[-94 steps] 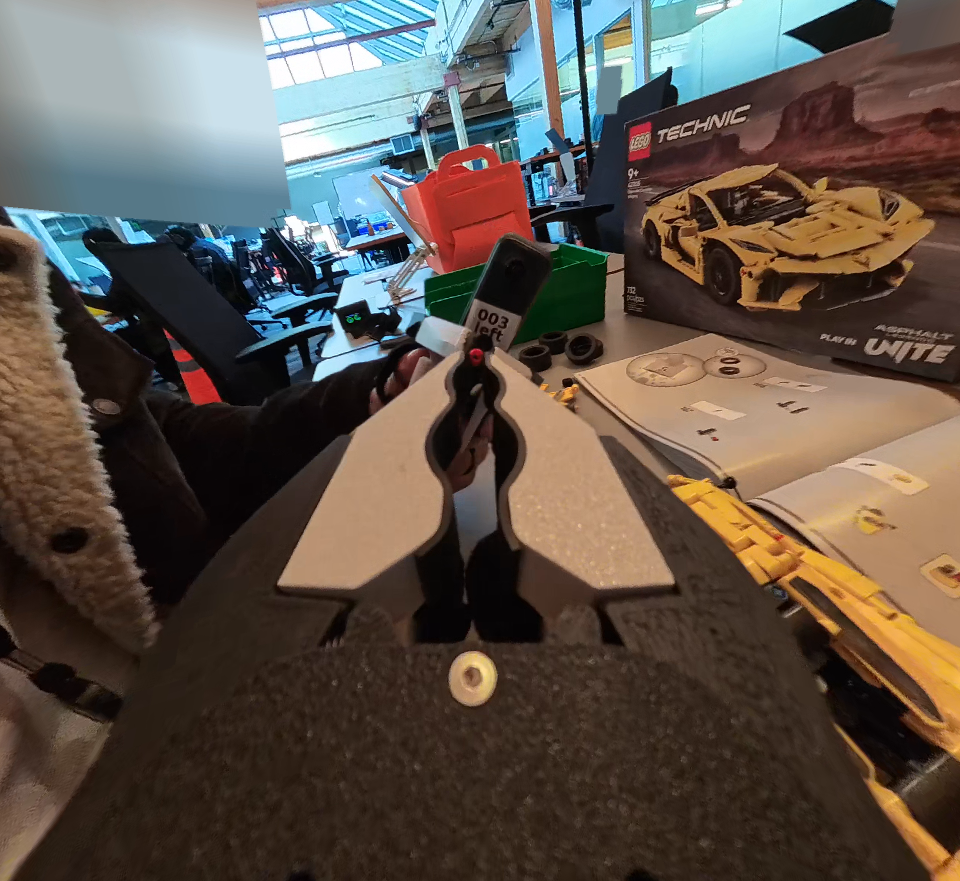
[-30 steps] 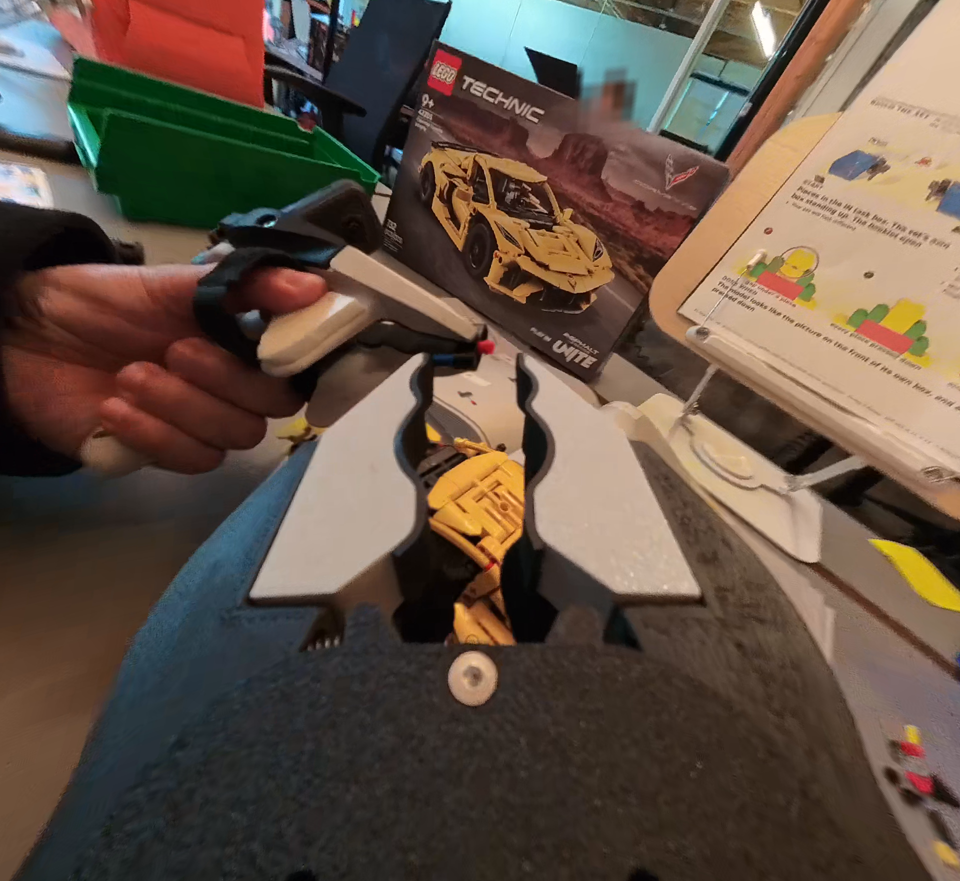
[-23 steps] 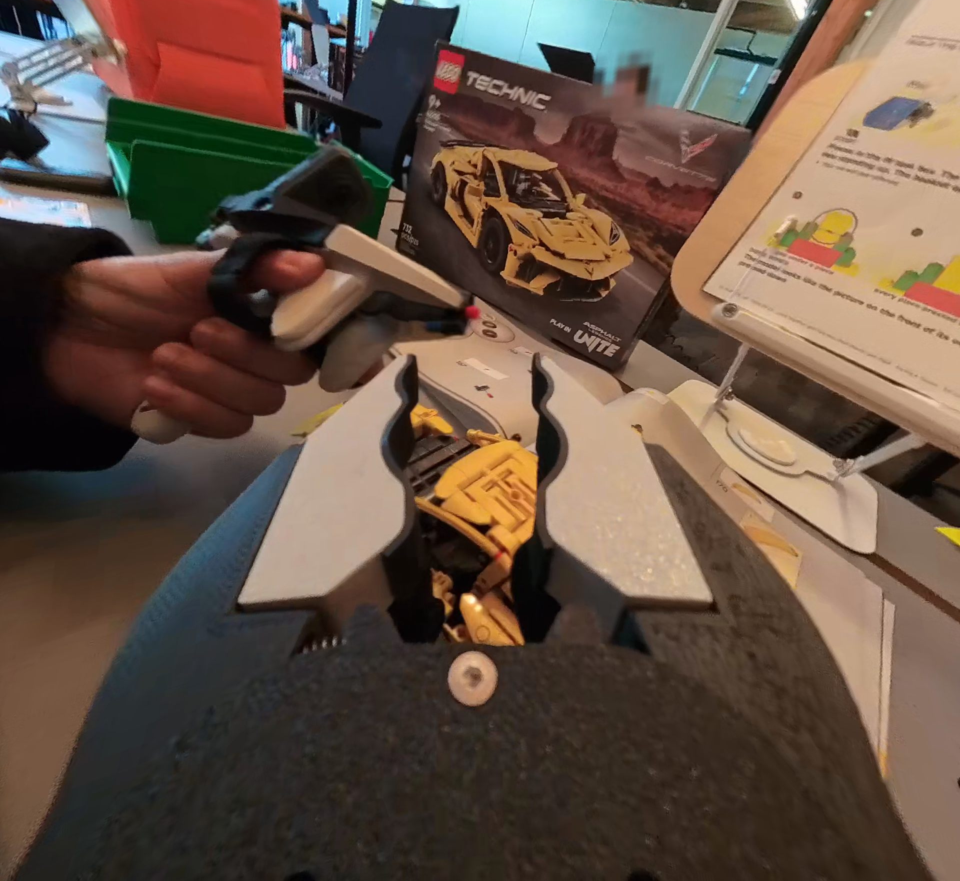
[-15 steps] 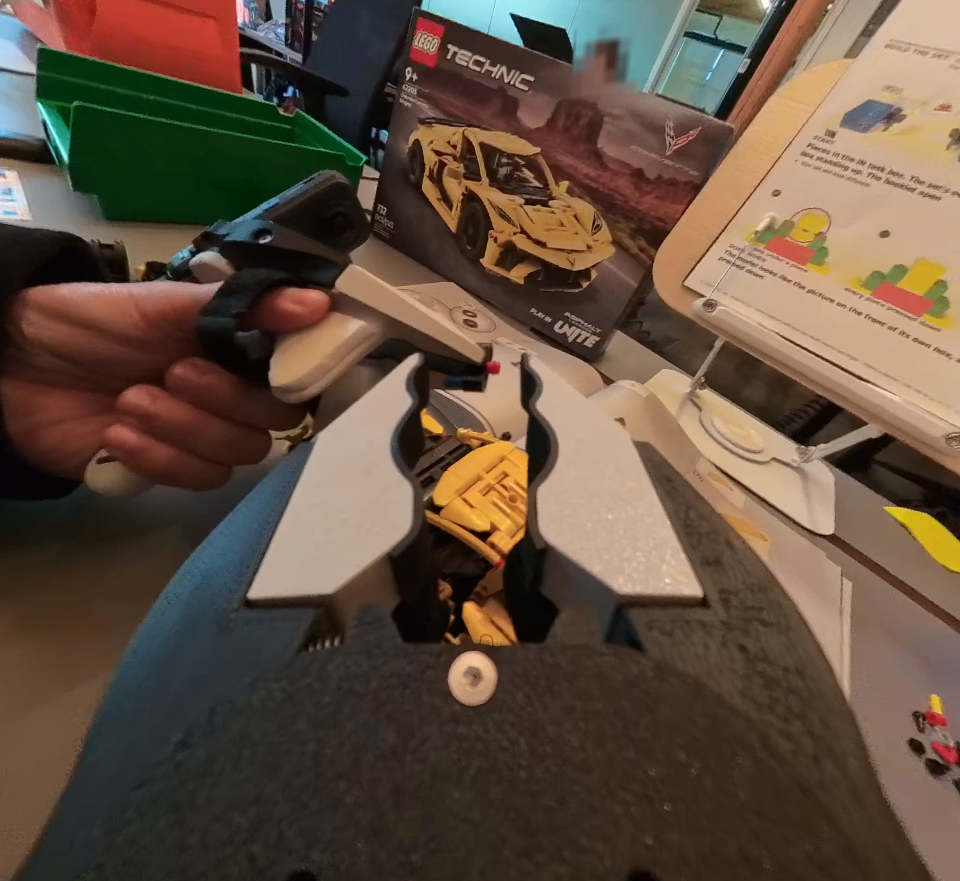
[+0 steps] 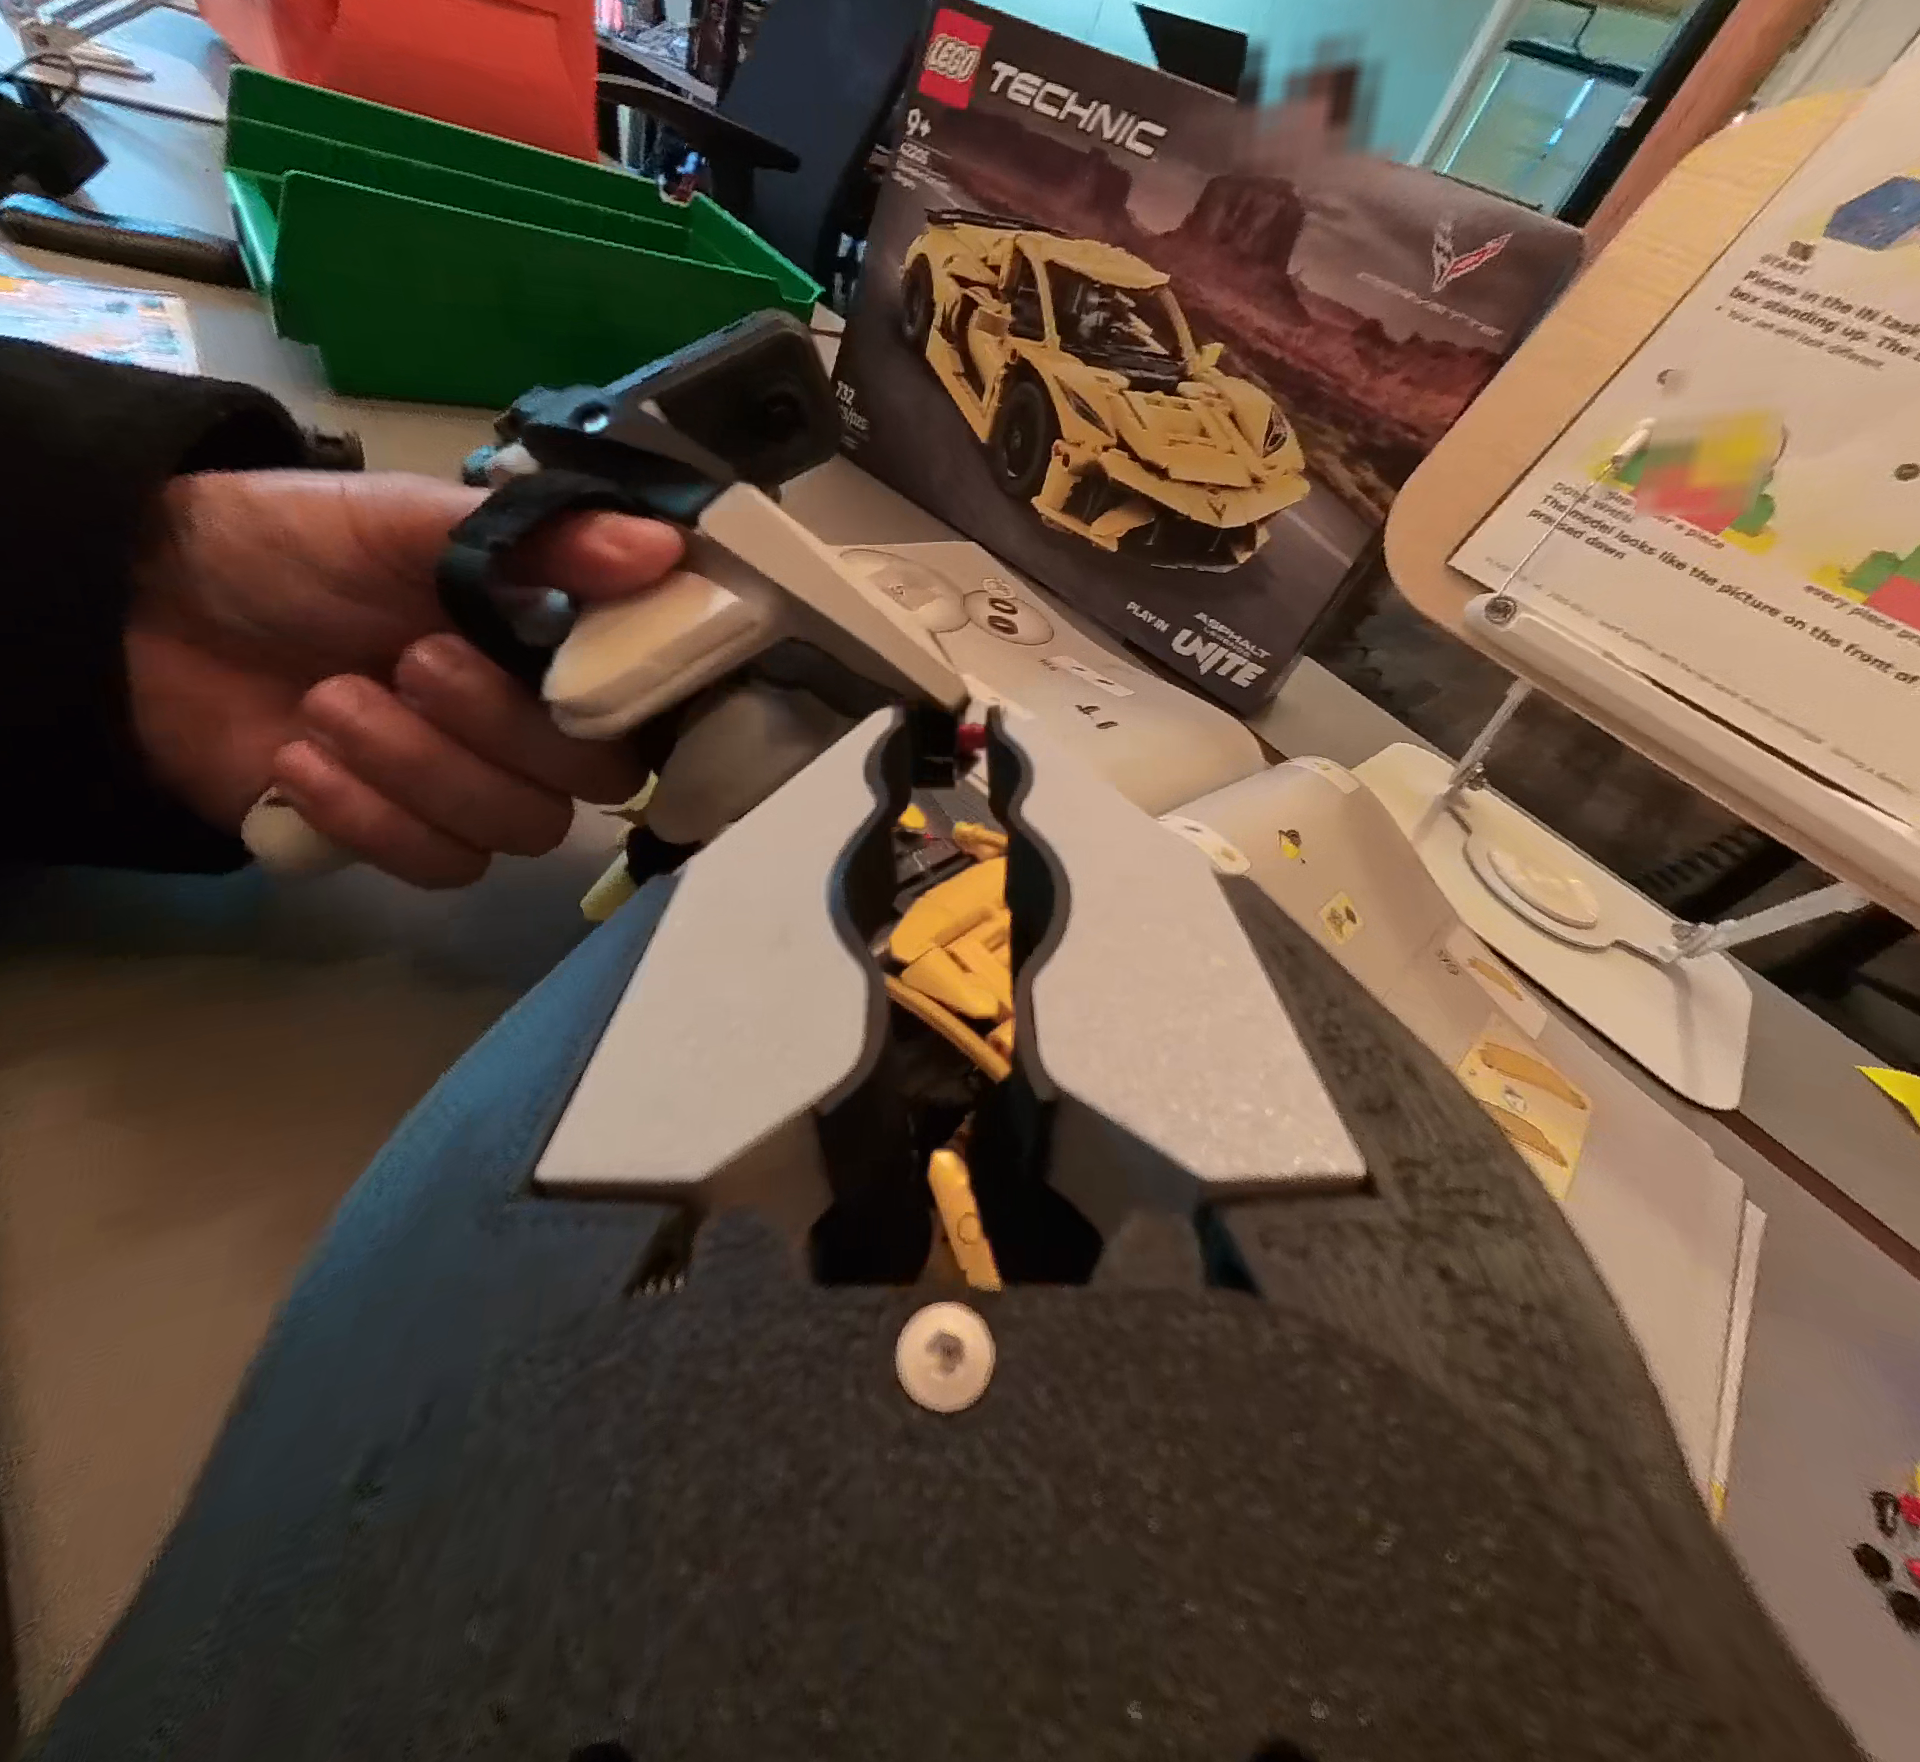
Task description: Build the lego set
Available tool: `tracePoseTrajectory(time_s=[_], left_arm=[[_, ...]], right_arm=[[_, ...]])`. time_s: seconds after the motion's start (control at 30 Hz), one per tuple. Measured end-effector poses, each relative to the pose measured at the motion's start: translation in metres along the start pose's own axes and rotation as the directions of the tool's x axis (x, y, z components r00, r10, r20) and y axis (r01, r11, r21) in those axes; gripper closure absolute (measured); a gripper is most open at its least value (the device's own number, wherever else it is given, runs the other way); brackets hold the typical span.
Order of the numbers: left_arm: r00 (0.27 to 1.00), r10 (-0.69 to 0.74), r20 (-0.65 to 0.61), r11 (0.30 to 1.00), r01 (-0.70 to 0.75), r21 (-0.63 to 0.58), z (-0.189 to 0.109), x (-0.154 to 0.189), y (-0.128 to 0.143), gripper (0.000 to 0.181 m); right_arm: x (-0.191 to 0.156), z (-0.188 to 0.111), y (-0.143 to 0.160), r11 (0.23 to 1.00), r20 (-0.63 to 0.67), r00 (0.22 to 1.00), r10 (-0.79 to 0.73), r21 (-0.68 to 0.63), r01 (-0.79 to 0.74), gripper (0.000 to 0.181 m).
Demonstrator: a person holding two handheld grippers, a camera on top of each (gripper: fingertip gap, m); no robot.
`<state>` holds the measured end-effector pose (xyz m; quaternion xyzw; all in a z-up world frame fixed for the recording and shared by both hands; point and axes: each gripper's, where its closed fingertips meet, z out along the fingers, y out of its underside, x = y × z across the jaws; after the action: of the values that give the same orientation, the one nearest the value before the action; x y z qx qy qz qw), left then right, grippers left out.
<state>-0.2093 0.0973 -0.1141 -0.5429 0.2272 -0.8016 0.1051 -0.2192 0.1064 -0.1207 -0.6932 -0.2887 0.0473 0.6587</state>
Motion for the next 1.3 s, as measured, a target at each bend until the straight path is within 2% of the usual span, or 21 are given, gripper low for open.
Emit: tracePoseTrajectory(time_s=[0.1,0.3,0.57,1.03,1.17,1.3], left_arm=[[1.0,0.002,0.014,0.999,-0.001,-0.043,0.001,-0.001,0.005,0.165],[0.993,0.071,0.089,0.99,-0.059,-0.124,-0.002,-0.009,0.013,0.174],[0.965,0.181,0.189,0.977,-0.154,-0.149,-0.006,-0.02,0.012,0.175],[0.951,0.215,0.223,0.967,-0.175,-0.184,-0.005,-0.025,0.017,0.174],[0.955,0.207,0.212,0.97,-0.171,-0.174,-0.004,-0.023,0.017,0.175],[0.96,0.198,0.199,0.971,-0.164,-0.175,-0.003,-0.021,0.018,0.174]], right_arm=[[0.001,-0.003,0.006,0.999,0.03,0.999,-0.026,-0.022,0.027,0.169],[-0.004,-0.009,0.013,0.997,0.117,0.992,-0.053,-0.042,0.058,0.17],[-0.001,-0.004,0.024,0.984,0.061,0.99,-0.125,-0.122,0.132,0.167],[-0.004,0.0,0.033,0.972,0.063,0.991,-0.121,-0.197,0.131,0.169],[-0.003,-0.001,0.032,0.971,0.1,0.994,-0.054,-0.227,0.076,0.17],[-0.005,-0.003,0.031,0.96,0.087,0.988,-0.129,-0.241,0.146,0.173]])
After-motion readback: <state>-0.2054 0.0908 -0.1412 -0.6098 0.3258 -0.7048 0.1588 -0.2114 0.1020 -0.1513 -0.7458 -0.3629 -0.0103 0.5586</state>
